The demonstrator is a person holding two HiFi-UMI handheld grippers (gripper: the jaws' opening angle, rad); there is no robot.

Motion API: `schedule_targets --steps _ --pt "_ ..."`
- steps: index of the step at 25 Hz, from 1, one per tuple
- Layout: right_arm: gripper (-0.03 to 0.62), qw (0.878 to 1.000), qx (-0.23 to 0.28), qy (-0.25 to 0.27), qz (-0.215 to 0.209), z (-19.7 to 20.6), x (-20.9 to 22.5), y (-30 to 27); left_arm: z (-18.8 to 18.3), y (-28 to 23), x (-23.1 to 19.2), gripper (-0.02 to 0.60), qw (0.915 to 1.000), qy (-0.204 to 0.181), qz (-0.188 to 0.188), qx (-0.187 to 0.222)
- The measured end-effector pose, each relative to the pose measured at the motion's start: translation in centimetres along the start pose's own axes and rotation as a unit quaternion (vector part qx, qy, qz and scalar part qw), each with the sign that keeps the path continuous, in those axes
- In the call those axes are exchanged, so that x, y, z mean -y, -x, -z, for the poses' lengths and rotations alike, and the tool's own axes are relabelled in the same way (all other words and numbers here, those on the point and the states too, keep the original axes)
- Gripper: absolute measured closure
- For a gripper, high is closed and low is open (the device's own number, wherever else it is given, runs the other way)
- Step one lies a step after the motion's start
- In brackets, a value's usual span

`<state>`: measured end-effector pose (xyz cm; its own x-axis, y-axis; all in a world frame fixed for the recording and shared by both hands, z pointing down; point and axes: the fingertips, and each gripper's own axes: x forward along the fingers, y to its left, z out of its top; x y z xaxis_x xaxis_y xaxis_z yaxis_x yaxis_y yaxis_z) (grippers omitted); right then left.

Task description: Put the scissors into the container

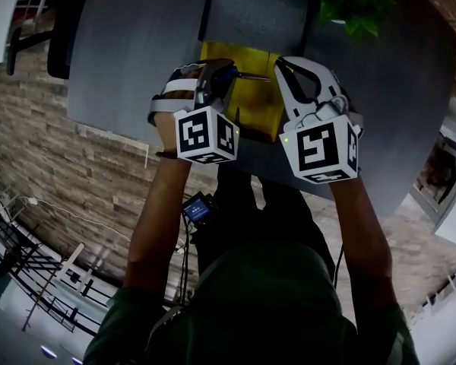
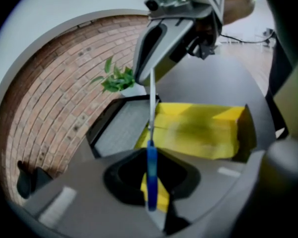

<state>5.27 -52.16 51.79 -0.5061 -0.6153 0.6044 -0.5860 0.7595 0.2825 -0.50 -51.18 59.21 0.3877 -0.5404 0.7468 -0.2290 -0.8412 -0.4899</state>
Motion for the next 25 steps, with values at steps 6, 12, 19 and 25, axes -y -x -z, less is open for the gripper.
schedule_targets --steps 6,12,19,25 --pt "0.586 1.0 -0.001 -0.006 -0.004 0.5 0.0 -0.8 0.7 -1.4 0.9 0.545 0.9998 -0.005 0.014 -0.013" --pt "0.586 1.0 -0.004 -0.01 -0.005 0.6 0.2 -1.0 1.8 -2.7 2.5 0.541 0.9981 -0.004 0.046 -0.039" --pt "0.586 1.0 -0.003 -0.011 -0.008 0.4 0.1 -1.1 1.8 -2.7 4.2 0.471 0.9925 -0.013 0.111 -0.051" --pt "0.586 1.0 -0.003 -0.011 -0.009 0.2 0.0 -1.2 0.6 -1.2 6.3 0.394 0.9832 -0.032 0.174 -0.044"
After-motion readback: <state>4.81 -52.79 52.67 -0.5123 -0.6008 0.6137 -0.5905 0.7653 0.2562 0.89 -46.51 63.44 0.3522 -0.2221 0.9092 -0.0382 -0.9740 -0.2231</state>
